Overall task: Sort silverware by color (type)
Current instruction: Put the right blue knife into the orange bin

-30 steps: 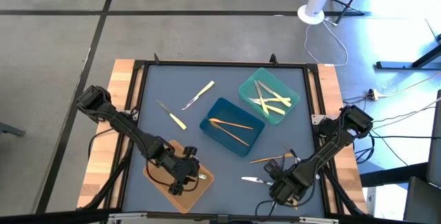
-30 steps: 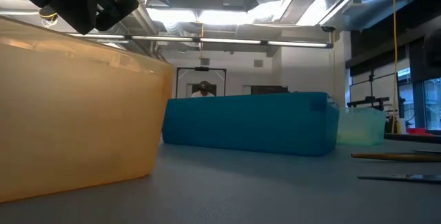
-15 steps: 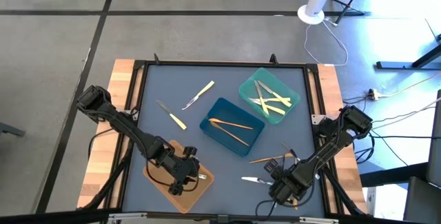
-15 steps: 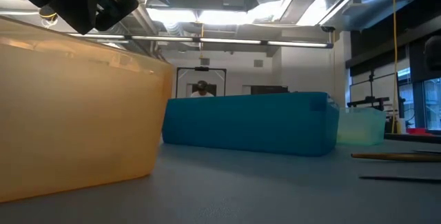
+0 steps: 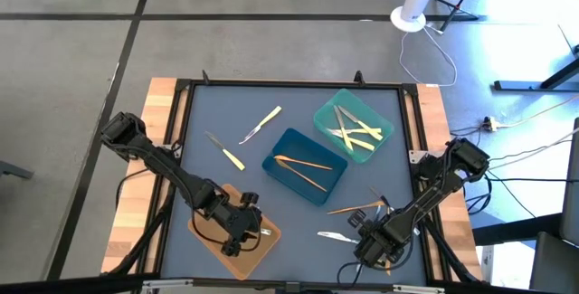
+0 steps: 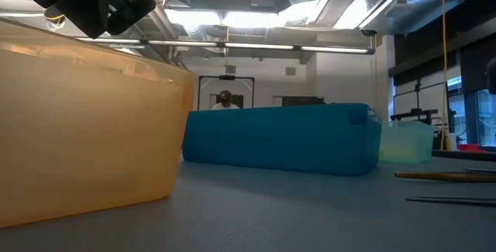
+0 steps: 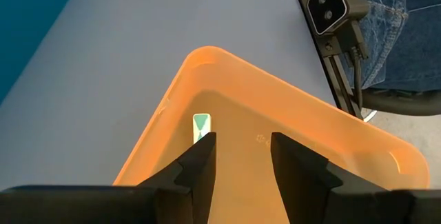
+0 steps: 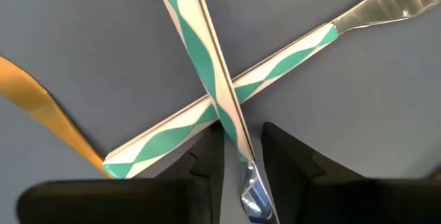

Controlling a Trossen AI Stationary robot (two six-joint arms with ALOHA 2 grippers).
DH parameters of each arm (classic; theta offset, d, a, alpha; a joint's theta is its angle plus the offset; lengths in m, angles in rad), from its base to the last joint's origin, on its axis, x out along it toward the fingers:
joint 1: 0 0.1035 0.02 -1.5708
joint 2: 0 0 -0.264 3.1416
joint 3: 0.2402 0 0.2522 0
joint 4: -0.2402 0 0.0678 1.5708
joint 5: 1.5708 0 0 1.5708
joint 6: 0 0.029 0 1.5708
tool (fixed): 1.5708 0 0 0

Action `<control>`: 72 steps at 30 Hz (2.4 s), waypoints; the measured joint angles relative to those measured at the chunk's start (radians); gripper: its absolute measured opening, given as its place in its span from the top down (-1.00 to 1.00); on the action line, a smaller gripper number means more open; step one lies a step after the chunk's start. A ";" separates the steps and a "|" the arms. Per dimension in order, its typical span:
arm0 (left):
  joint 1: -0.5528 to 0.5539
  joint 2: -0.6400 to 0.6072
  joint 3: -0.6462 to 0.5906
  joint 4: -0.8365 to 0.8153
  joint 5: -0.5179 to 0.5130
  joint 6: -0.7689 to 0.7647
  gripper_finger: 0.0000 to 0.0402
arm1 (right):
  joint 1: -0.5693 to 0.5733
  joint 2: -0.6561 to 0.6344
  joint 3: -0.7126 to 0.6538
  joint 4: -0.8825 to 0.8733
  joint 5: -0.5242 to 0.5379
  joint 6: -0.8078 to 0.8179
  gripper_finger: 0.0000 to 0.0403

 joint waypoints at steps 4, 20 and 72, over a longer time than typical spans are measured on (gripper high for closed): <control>0.000 0.000 0.000 0.000 0.000 0.000 0.34 | 0.000 0.000 0.000 0.001 0.001 0.000 0.65; 0.000 0.000 0.000 0.001 0.000 0.000 0.34 | 0.000 -0.001 0.000 0.002 0.002 0.000 0.96; 0.128 0.000 0.000 0.078 -0.238 0.263 0.34 | -0.296 -0.100 0.769 -0.518 0.427 -0.371 0.98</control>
